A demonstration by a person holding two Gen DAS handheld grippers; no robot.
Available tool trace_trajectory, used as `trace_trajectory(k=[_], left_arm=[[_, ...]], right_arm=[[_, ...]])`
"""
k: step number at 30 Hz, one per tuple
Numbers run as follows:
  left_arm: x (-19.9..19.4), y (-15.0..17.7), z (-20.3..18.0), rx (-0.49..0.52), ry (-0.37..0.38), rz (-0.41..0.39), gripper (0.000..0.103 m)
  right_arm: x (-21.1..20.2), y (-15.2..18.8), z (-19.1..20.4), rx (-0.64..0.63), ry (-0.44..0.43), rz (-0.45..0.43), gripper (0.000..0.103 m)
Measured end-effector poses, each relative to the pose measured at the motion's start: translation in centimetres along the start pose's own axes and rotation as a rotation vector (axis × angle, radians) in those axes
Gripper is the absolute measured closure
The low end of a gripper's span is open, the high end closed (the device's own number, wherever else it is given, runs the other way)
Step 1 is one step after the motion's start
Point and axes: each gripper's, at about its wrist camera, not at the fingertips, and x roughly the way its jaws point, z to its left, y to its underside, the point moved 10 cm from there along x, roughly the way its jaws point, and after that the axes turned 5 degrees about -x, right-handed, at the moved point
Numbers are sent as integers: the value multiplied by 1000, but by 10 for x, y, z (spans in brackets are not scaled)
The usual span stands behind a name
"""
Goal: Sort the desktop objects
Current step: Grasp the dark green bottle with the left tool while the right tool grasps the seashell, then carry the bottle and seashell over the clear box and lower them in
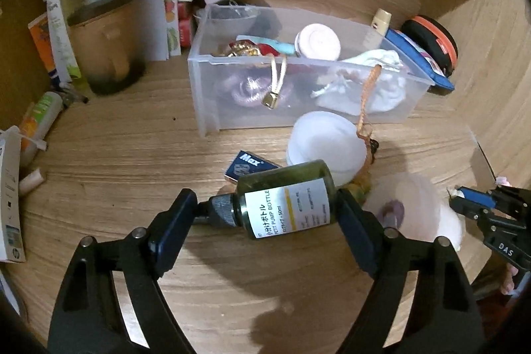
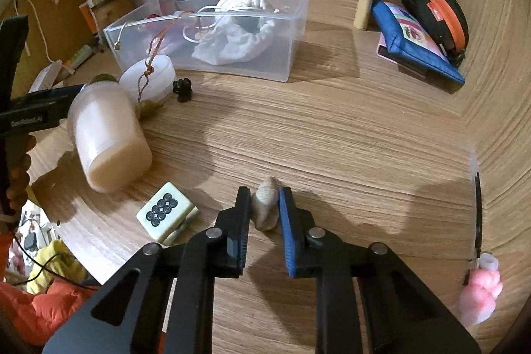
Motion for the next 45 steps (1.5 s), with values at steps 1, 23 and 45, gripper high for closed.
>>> trace_trajectory(k=[1,23,45], left_arm=[[0,-1,2,-1,-4,-4,20],[-64,-81,5,60,-63,-293,28],[25,-134,-19,7,149,-92,28]], right_arm=[[0,-1,-1,4,0,-4,87],[-27,-106,-9,17,-27,-174,87],[34,-188,29,-64,-99,-157,87]])
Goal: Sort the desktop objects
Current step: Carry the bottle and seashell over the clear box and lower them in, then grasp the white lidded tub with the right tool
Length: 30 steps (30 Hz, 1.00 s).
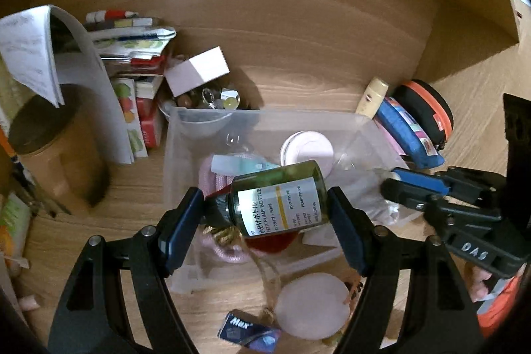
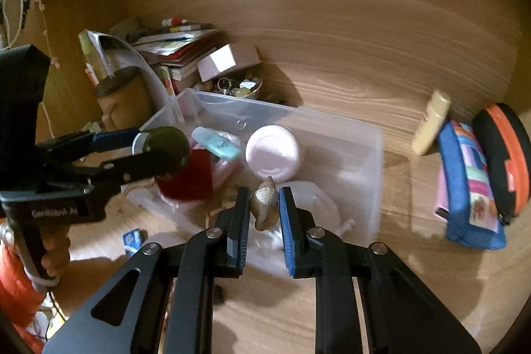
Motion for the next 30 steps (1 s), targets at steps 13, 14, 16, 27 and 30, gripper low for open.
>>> trace_trajectory(k=[13,14,16,27,30], left_arm=[[1,-10,1,-10,30,34,26],[-2,-12,0,-15,39,32,25],[-8,-17,-1,-21,44,14,24],[-55,1,14,22,-58,-61,8],[-61,19,21,41,-93,-31,8]], right_arm=[[32,7,12,-21,3,93,71],[28,7,11,-19,12,85,59],[18,3,8,-12,35,50,47],[-43,11,15,-41,67,-33,32],[-52,30,32,-97,35,-8,28]])
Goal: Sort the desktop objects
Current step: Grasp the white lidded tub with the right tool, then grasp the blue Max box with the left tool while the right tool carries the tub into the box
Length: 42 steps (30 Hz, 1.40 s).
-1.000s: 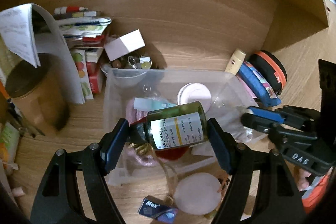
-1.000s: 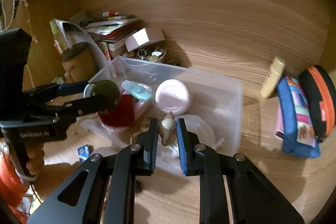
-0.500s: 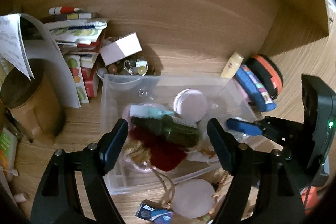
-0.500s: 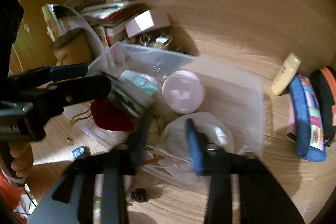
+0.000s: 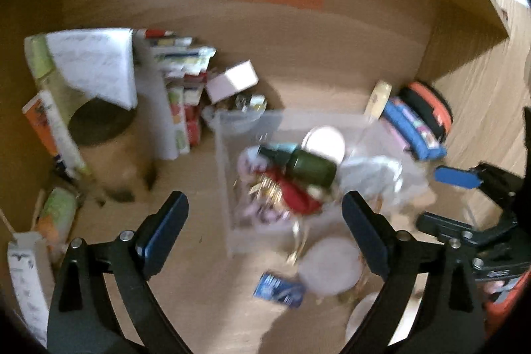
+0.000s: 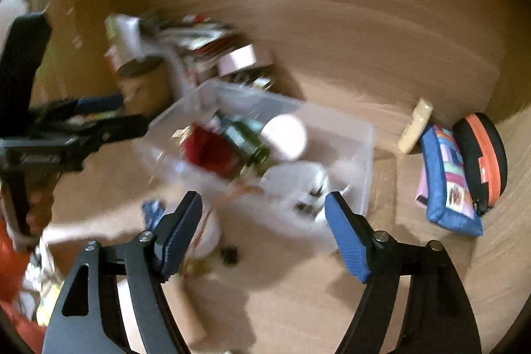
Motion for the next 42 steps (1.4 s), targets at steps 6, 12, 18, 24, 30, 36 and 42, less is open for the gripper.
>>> trace_trajectory(k=[6,12,18,24,30,36,42], left_arm=[[-8,43,17,52,-92,39,8],[-2,92,27,87,-121,120,8],[13,118,22,103,-102,197,8],[27,118,8,142,-74,224,8],[43,117,-2,173,-56,265,8],[53,110,-3,173,-74,256,11],[50,103,-1,154,-38,237,56]], right_arm=[[-6,41,47,-96,-86,54,24],[3,74,86,-171,-173,114,22],[39,89,105,-198,-199,213,22],[48,90,106,-152,-248,225,34],[34,86,89,-85,-240,181,38],[10,67,59,-31,-178,107,39],[1,57,38,16,-154,70,39]])
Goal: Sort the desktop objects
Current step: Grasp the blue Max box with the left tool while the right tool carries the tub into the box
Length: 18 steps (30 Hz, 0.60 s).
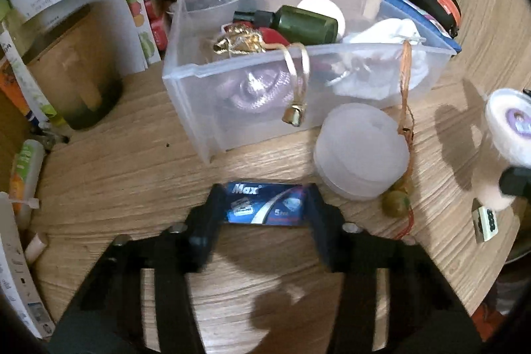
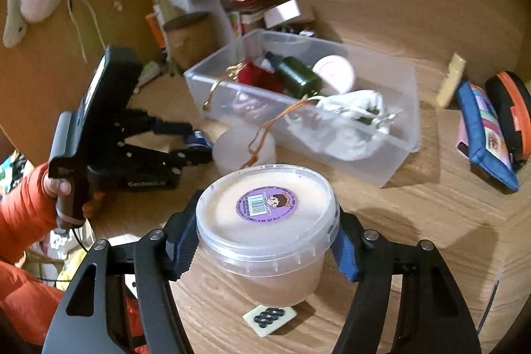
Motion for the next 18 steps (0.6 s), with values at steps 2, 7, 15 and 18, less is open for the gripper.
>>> trace_trajectory(k=[2,7,15,18], left_arm=[[-2,0,4,-20,13,-8,56],[-13,0,17,-72,6,-33,56],[-60,-24,37,-128,1,-169,56],[-70,-40,40,-133,9,-207,56]], right_arm=[[-4,-4,-6,13,3,-10,39],[-10,-18,-26,47,23,-43,39],[-25,-53,-57,99,61,-123,39],[-29,-66,-68,109,76,-152,39]])
